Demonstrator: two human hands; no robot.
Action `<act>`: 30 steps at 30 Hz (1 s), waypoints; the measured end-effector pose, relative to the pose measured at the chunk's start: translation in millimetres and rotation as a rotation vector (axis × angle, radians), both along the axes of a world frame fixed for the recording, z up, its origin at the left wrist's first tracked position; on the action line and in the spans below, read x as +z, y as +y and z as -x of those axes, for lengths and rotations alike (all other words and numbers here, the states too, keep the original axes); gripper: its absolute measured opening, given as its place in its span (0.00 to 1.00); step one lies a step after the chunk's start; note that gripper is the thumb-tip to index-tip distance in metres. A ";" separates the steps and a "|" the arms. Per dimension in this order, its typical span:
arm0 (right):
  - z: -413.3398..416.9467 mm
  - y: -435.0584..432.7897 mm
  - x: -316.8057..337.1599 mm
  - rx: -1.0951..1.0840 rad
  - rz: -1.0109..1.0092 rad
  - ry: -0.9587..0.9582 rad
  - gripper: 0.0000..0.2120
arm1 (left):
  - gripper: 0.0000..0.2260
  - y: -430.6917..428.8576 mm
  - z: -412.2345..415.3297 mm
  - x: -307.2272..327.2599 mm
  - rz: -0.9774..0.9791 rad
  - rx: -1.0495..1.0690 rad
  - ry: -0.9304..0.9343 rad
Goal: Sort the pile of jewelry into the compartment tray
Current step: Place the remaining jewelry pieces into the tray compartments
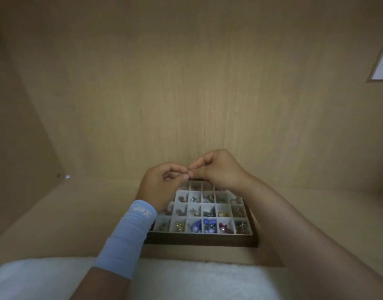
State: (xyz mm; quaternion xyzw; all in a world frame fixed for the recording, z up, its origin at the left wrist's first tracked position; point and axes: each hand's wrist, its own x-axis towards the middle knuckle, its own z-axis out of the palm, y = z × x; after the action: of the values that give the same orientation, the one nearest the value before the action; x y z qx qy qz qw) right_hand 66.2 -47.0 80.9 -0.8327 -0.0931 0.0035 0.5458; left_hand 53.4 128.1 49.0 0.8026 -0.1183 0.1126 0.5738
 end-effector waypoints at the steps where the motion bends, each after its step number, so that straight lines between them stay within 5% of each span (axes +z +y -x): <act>1: -6.2 11.9 0.9 0.011 0.019 -0.013 0.07 | 0.06 10.8 -2.9 -0.1 0.009 0.018 -0.005; 8: -47.5 69.0 -6.1 0.095 0.215 -0.051 0.02 | 0.10 59.2 -21.7 -11.6 -0.070 0.162 0.054; 18: -69.3 95.2 -30.7 0.193 0.615 -0.080 0.05 | 0.14 77.7 -34.1 -40.2 -0.249 0.097 0.213; 30: -16.5 8.8 5.3 0.049 0.500 -0.132 0.09 | 0.15 59.5 -26.1 -35.3 -0.517 0.092 -0.010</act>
State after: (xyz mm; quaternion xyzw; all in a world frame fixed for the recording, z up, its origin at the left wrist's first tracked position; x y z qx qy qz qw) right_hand 82.7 -38.2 86.2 -0.9377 -0.1448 -0.0145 0.3154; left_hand 79.5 187.7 13.7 0.9266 -0.1093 0.1082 0.3432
